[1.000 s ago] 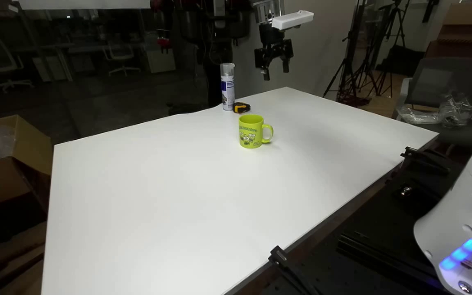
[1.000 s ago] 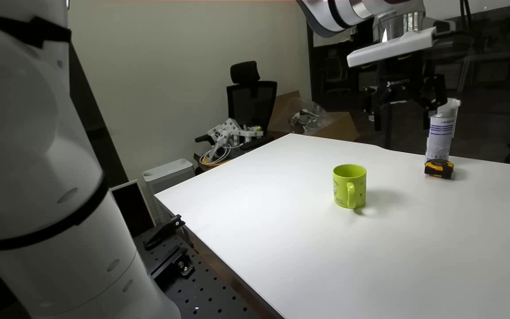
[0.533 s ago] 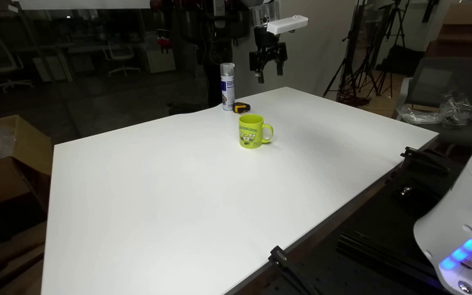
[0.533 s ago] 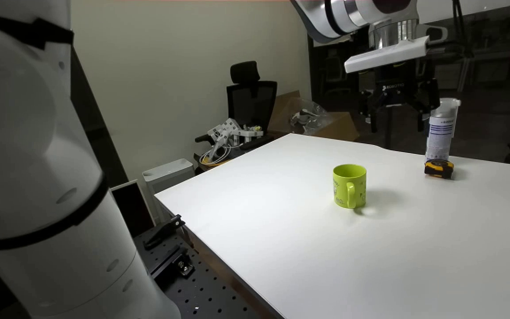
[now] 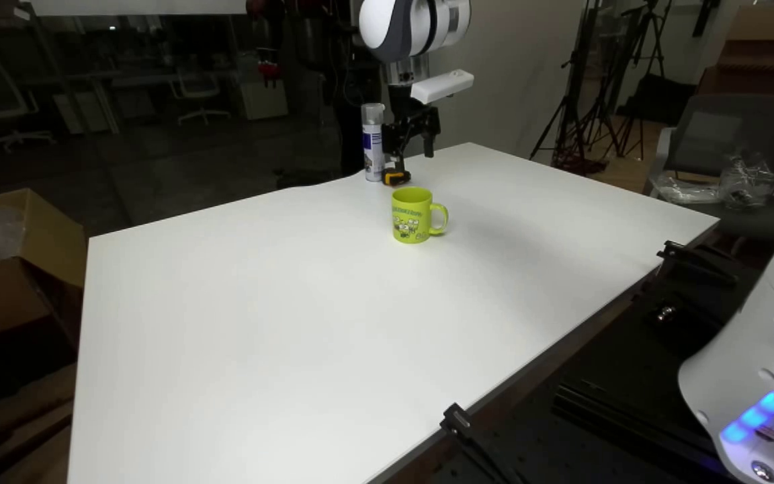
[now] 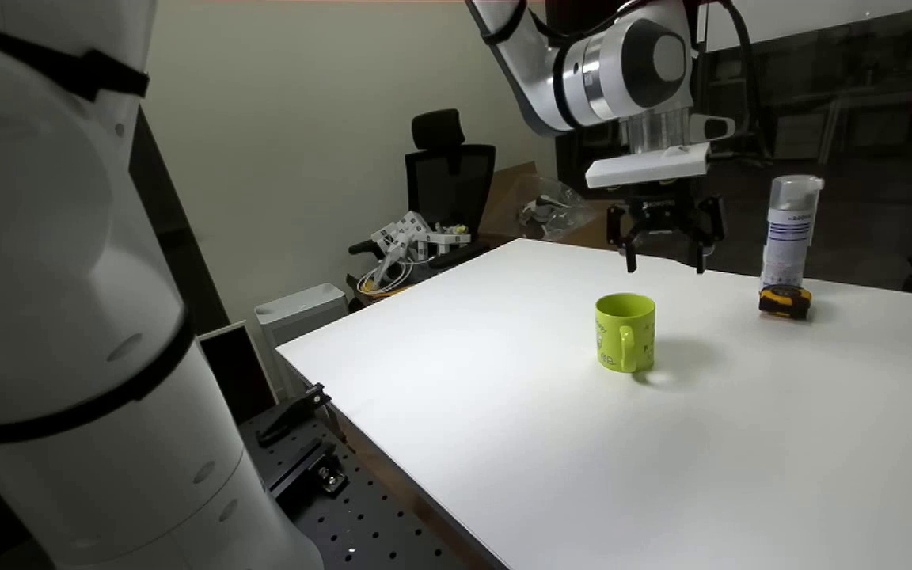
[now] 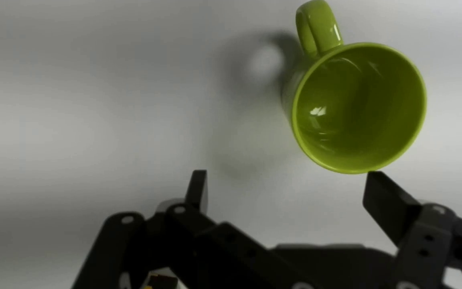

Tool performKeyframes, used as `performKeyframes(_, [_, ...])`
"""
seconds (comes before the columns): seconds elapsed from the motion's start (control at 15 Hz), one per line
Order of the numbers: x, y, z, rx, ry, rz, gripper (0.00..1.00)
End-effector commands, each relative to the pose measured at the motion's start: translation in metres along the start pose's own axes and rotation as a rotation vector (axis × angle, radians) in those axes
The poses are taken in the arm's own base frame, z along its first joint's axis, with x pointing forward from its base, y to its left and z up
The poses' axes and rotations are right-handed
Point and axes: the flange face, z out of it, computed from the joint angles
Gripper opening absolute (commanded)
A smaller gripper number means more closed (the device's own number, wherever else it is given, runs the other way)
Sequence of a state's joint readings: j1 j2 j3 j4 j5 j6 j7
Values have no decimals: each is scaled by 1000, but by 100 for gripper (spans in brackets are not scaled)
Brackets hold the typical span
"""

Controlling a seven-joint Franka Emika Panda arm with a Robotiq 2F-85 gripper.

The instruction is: Move the yellow mug backwards

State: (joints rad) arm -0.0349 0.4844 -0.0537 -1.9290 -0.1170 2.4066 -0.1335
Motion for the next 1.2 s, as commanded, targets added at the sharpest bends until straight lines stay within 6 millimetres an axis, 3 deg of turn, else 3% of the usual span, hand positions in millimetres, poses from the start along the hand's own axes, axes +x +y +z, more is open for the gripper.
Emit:
performKeyframes(0.0, [5, -17, 19, 23, -9, 3, 100])
performKeyframes(0.6, [-24, -23, 44, 85, -24, 98, 100])
performKeyframes(1.13, [-56, -14, 46, 82, 26, 218, 100])
